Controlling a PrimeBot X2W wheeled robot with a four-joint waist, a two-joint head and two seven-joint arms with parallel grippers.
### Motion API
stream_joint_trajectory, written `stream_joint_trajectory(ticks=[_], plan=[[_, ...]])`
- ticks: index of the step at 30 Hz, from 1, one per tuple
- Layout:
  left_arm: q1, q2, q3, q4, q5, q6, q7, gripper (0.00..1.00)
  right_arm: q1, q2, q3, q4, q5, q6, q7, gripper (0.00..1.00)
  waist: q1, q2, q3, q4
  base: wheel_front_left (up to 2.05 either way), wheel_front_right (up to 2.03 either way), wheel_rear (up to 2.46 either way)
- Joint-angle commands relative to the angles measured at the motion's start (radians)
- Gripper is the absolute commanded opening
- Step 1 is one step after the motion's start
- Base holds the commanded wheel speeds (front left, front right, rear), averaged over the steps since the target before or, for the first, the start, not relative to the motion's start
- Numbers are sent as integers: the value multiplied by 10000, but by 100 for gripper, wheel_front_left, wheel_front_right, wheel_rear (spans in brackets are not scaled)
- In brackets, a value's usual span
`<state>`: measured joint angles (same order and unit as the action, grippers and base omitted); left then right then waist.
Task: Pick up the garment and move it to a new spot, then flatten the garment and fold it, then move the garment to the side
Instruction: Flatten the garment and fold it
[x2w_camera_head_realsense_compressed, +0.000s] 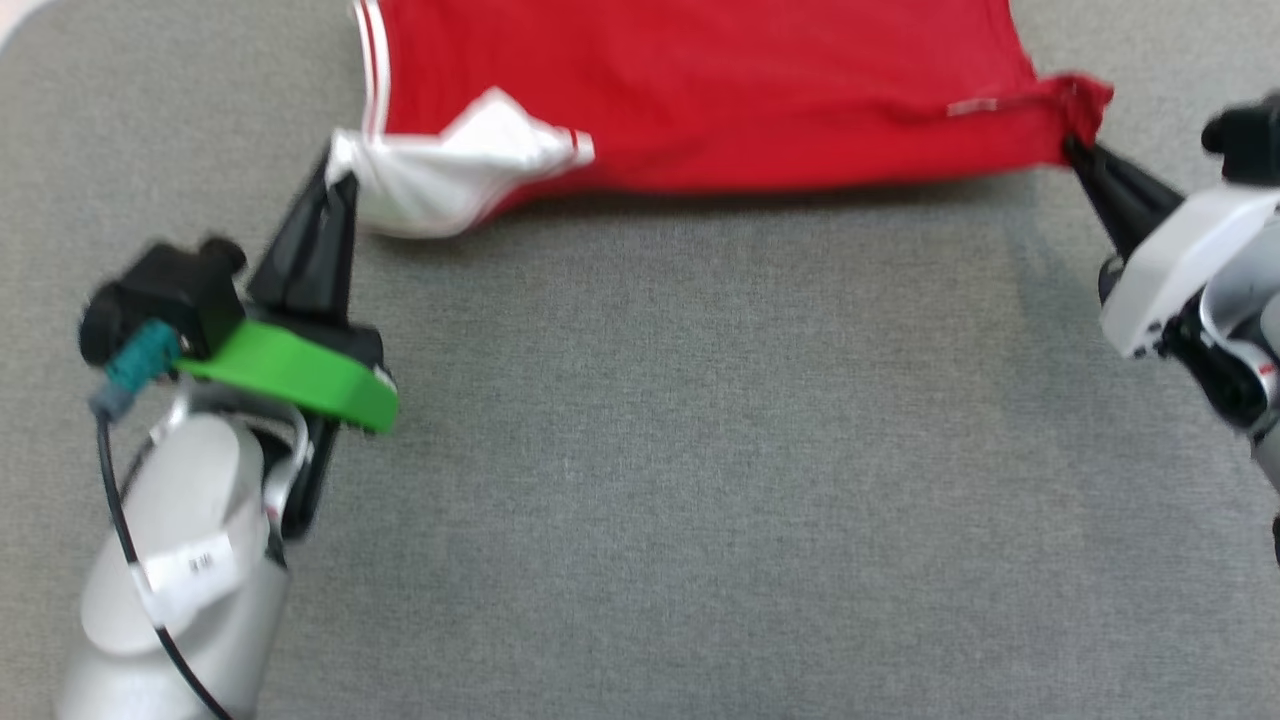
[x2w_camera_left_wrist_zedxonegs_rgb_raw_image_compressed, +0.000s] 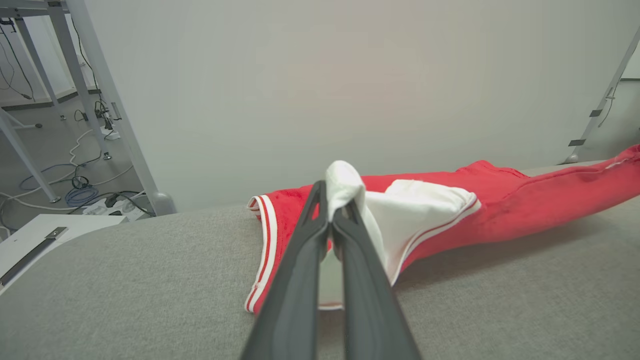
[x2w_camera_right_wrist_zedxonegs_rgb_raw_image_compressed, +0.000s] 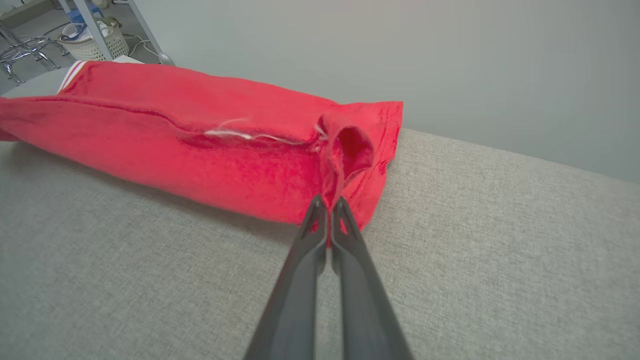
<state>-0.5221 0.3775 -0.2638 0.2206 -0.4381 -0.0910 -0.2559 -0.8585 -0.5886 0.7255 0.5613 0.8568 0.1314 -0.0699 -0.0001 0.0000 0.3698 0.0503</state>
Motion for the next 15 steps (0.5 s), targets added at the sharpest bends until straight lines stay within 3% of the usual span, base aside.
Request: stream_joint_trajectory(ticks=[1,15], plan=[[450,-103,82,-72,29,106,-58,0,379,-108,-1,-117,164,-7,-72,0,1,0,-956,36,0,0,0],[4882,-215,-2,24,-507,238,8,0,4180,-802,282,-1176,758,-7,319,0,1,0,-2809,-95,0,0,0]])
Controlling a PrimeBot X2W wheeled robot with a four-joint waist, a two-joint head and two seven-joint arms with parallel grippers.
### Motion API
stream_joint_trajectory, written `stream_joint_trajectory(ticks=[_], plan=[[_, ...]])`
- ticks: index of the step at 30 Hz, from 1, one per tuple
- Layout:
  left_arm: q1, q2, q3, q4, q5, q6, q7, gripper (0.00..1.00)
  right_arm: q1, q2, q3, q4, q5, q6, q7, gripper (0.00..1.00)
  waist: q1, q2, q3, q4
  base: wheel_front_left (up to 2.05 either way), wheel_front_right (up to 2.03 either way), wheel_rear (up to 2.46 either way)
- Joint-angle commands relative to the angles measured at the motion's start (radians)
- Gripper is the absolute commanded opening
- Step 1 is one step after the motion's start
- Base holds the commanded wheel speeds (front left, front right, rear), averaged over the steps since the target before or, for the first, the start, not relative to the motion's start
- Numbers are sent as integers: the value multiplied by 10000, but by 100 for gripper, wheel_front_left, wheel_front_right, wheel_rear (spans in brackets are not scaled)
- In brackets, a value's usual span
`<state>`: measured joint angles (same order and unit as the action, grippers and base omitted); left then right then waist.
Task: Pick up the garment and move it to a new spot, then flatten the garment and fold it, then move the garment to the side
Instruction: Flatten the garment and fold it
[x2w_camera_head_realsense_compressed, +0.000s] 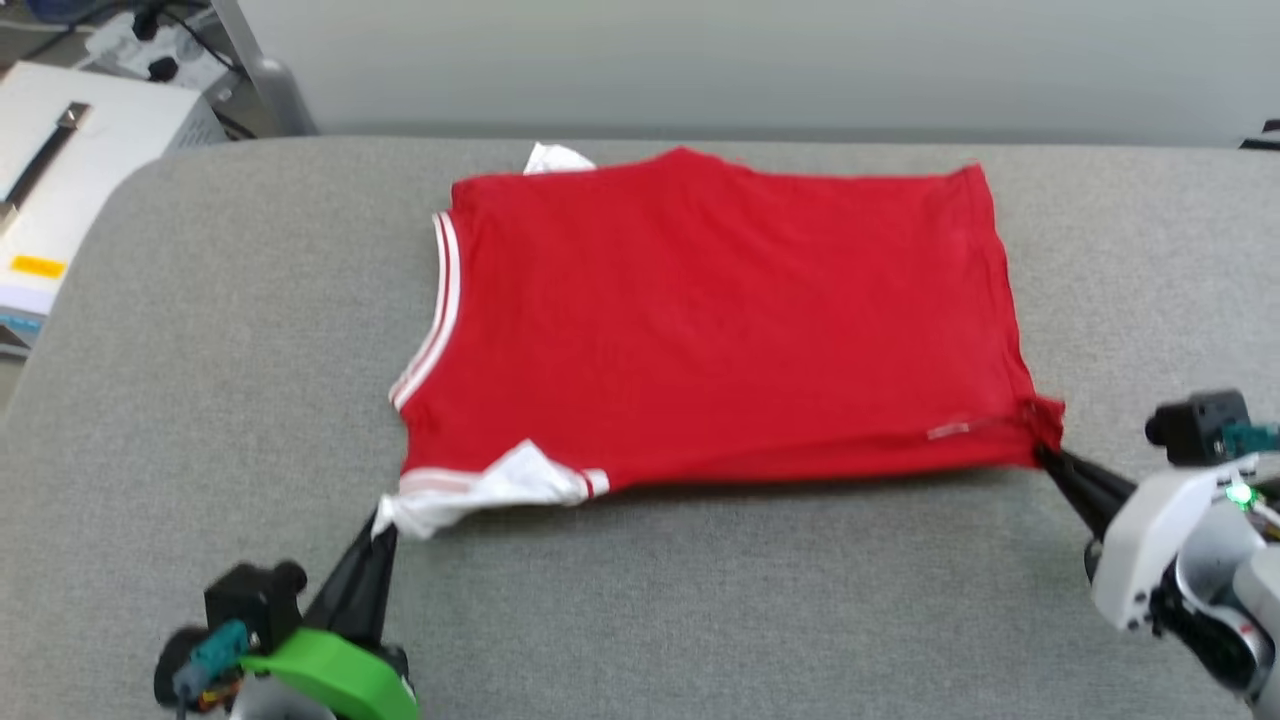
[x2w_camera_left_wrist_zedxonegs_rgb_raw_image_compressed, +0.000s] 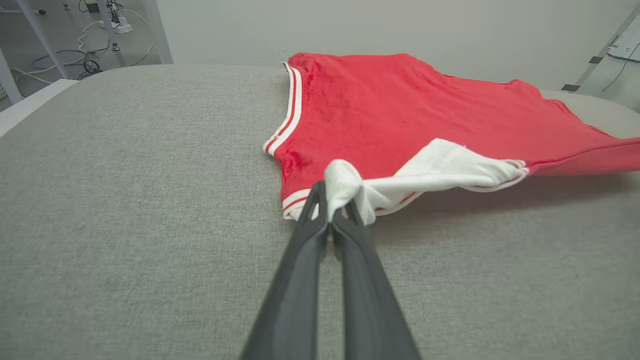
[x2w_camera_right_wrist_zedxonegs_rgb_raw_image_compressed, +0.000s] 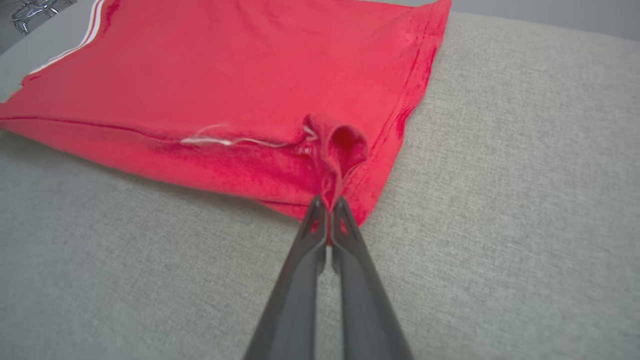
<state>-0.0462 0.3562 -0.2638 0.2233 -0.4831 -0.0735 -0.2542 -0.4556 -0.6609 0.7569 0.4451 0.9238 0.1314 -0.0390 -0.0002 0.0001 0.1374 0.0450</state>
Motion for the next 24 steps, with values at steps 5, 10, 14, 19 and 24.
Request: stream_joint_trajectory(ticks=[5,10,14,19,24], plan=[[1325,-139,-132,-85,-217,255,21,0,1467,-368,-234,-375,164,-7,67,0,2,-1,-802,-46,0,0,0],[2286,-175,-203,-88,-440,309,47,0,2638,-590,-639,-735,134,-7,145,0,2,-1,-1089,0,0,0,0],[2870,-168,-179,-192,-644,385,128,0,3455,-720,-1030,-1128,84,-7,355,0,2,-1,-1217,6,0,0,0],[2942,-177,-352,-331,-626,338,202,0,3950,-591,-1629,-1413,-129,-7,570,0,2,-1,-1241,60,0,0,0],[2079,-37,-587,-408,-303,183,314,0,4068,-310,-2282,-1740,-322,-7,783,0,2,-1,-1201,137,0,0,0]])
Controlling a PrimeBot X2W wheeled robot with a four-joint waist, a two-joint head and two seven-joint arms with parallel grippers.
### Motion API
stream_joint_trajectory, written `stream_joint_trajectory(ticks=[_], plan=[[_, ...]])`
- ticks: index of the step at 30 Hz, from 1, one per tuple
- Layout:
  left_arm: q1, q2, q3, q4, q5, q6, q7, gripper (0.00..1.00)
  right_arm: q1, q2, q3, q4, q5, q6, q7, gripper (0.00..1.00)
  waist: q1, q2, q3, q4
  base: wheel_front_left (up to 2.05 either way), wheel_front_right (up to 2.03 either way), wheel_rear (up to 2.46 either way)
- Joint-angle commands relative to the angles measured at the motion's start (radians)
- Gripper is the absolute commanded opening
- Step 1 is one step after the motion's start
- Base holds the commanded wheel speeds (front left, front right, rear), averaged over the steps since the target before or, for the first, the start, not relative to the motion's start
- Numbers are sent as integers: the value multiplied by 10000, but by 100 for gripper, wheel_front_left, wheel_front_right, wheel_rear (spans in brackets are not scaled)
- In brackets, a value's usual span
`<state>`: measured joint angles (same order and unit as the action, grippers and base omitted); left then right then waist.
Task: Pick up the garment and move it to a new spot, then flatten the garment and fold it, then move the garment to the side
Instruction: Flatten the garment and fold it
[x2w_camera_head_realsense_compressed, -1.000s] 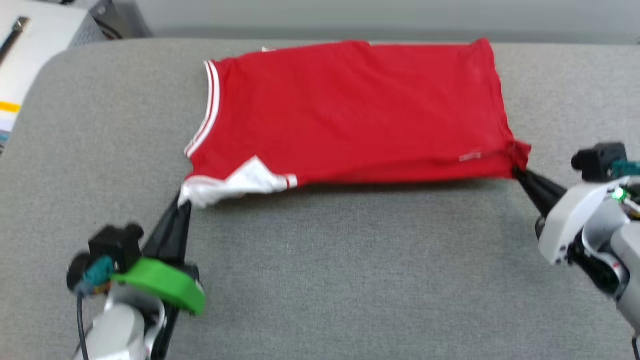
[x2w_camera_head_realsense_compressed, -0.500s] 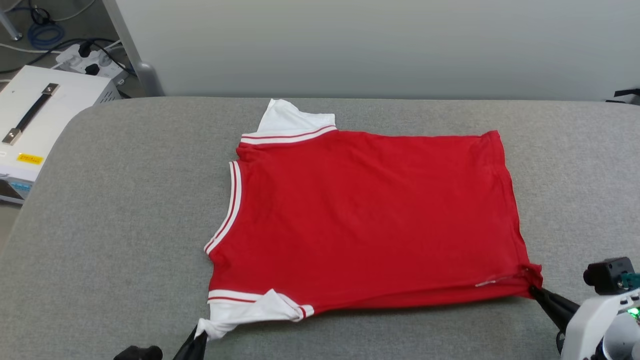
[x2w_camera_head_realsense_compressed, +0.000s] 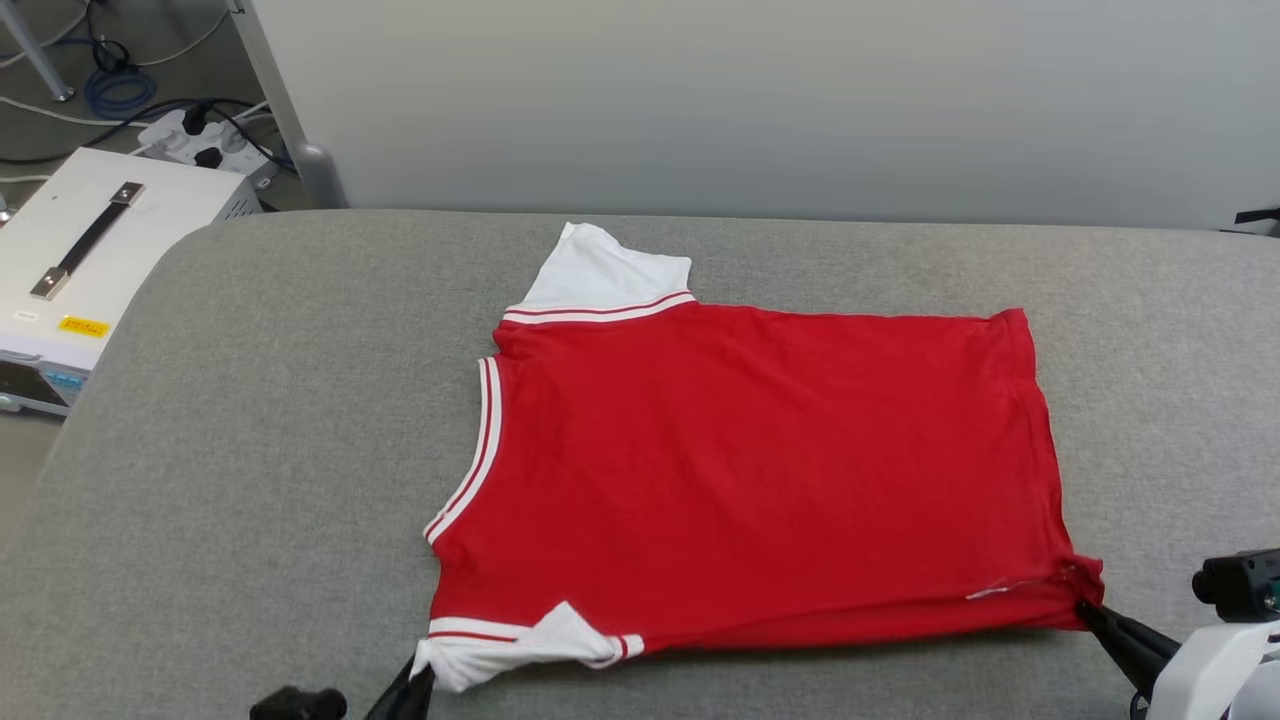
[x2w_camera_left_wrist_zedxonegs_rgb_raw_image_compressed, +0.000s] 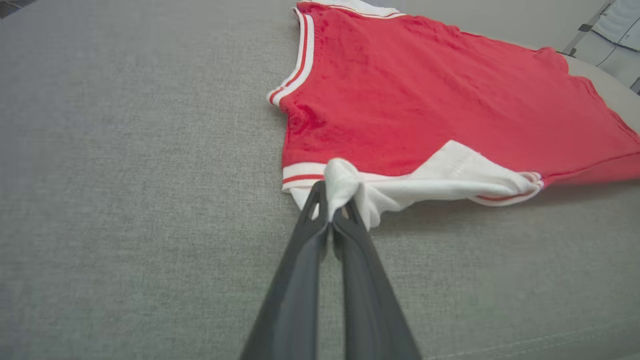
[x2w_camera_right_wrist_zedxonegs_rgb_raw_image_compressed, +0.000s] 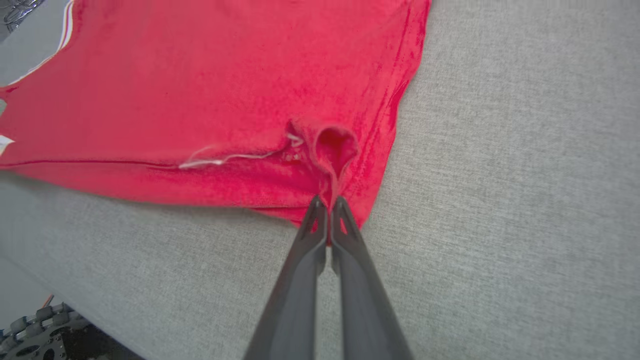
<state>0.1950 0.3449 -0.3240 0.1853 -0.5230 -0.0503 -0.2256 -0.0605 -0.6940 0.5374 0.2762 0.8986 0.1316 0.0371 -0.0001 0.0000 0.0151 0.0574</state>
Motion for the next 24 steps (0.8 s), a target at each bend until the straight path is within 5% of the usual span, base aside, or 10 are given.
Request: stream_joint_trajectory(ticks=[1,15,24], plan=[[-538,110,-17,-12,137,-98,55,0,106,58,-202,-116,-114,-9,51,0,1,0,50,10,0,0,0],[-4497,710,-521,1582,341,-716,410,0,-849,817,-1507,-643,-525,-9,780,0,1,0,1164,-465,0,0,0],[-6695,1001,-1743,3526,-33,-798,343,0,-2206,1324,-1485,-118,-788,-9,1098,0,1,0,2375,-792,0,0,0]])
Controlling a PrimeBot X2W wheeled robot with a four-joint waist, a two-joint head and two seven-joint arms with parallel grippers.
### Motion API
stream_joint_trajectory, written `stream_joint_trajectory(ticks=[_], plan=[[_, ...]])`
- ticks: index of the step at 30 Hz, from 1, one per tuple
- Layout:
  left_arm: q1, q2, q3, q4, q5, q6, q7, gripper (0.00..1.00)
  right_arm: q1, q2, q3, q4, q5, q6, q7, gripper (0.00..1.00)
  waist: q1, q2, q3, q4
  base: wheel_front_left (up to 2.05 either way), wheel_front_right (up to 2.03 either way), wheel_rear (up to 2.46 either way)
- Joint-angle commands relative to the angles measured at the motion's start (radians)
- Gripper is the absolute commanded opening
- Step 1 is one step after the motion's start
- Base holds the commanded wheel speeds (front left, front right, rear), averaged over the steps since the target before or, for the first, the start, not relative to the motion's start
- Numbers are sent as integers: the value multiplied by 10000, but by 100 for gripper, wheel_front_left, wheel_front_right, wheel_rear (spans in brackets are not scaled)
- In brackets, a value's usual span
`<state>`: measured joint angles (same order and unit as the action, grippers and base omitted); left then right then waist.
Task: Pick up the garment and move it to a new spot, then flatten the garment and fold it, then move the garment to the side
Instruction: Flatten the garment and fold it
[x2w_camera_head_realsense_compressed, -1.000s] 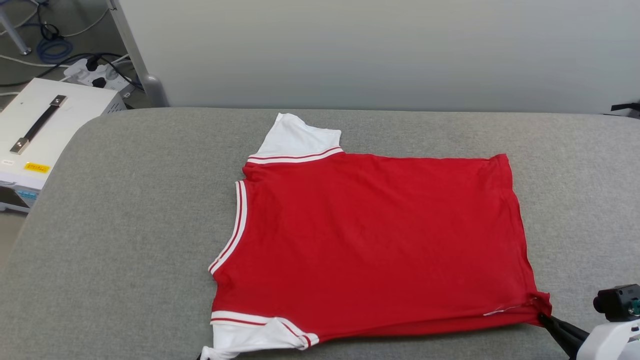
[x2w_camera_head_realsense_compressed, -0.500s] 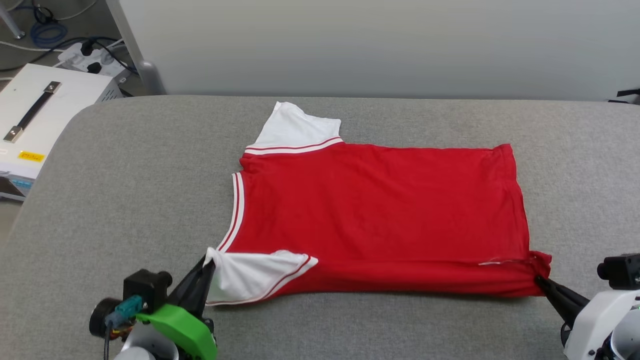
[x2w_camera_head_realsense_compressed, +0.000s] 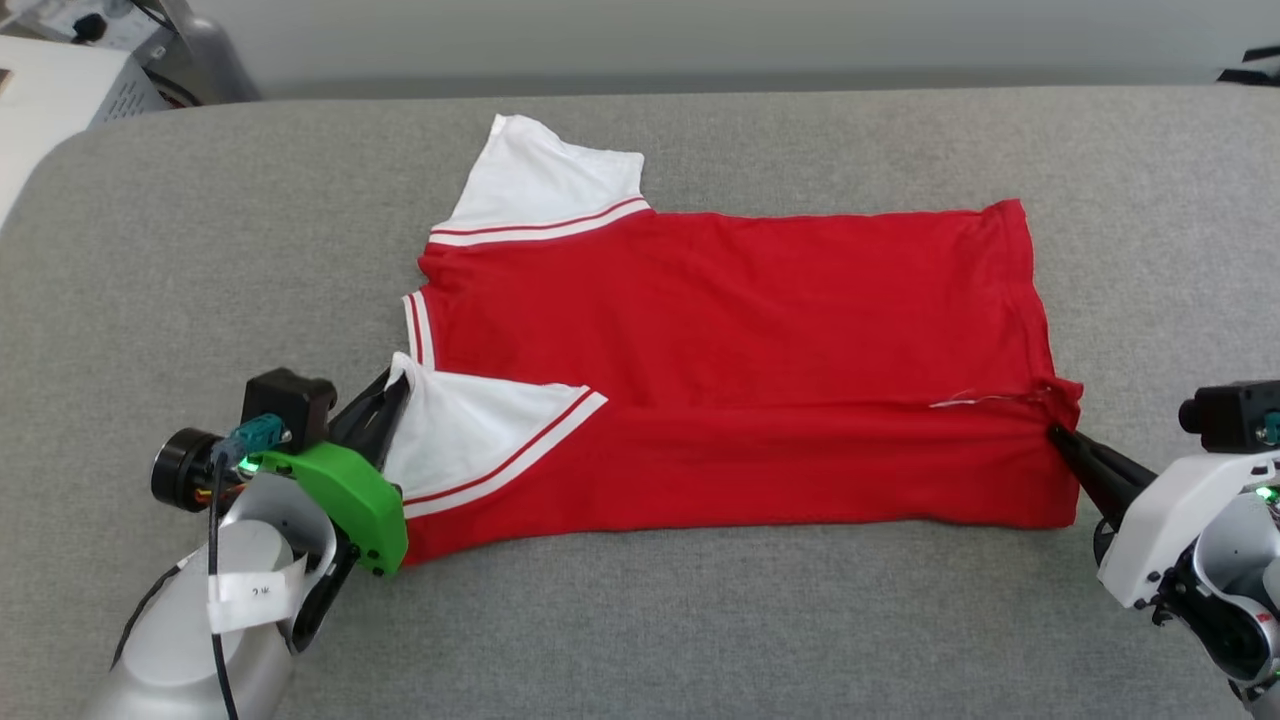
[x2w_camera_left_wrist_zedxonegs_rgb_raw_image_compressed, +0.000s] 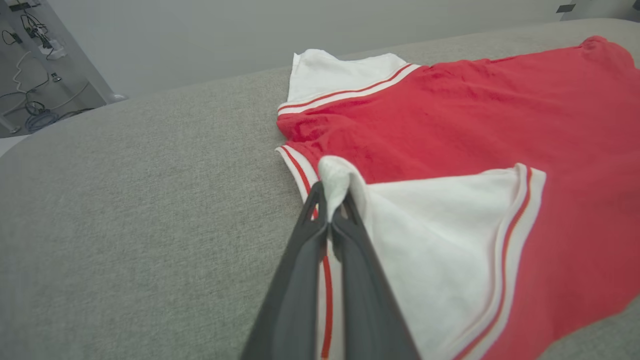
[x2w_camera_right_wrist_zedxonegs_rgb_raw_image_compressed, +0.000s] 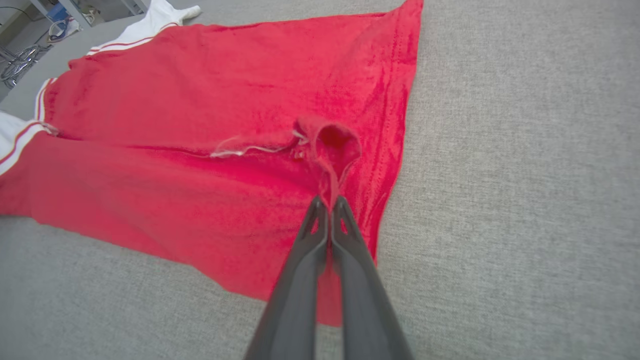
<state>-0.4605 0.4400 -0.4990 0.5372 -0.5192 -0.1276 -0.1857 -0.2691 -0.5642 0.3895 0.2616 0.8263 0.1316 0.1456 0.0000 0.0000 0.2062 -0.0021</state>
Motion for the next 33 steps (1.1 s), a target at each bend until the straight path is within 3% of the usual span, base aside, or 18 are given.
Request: stream_joint_trajectory(ticks=[1,14,15,16,17,18,20,26,33], plan=[[-351,82,-220,260,-165,-27,-88,0,-265,58,14,166,-109,-9,56,0,0,0,571,-198,0,0,0],[-1486,-174,-2347,2624,-1363,-29,-627,0,-1175,374,689,1564,-241,-9,6,0,0,0,977,-106,0,0,0],[-1545,-198,-2434,2716,-1456,-29,-660,46,-1183,373,696,1611,-200,-9,-116,0,0,0,939,-69,0,0,0],[-1603,-199,-2495,2782,-1488,-29,-684,100,-1181,355,695,1642,-177,-9,-210,32,0,0,884,-33,0,0,0],[-1664,-194,-2540,2827,-1543,-30,-710,100,-1167,320,689,1652,-162,-9,-332,78,0,0,795,3,0,0,0],[-1703,-183,-2565,2844,-1594,-30,-725,100,-1141,279,670,1634,-155,-9,-450,100,0,0,721,42,0,0,0],[-1783,31,-2609,2652,-1700,-30,-753,100,-827,110,377,1333,-4,-9,-1022,100,0,0,282,199,0,0,0],[-1851,636,-2784,2205,-1904,-30,-672,100,-67,-234,-282,747,40,-9,-1376,100,0,0,-327,368,0,0,0],[-2343,1342,-3219,824,-2680,-30,914,100,671,-270,-973,-141,-450,-9,-1251,100,0,0,-805,489,0,0,0]])
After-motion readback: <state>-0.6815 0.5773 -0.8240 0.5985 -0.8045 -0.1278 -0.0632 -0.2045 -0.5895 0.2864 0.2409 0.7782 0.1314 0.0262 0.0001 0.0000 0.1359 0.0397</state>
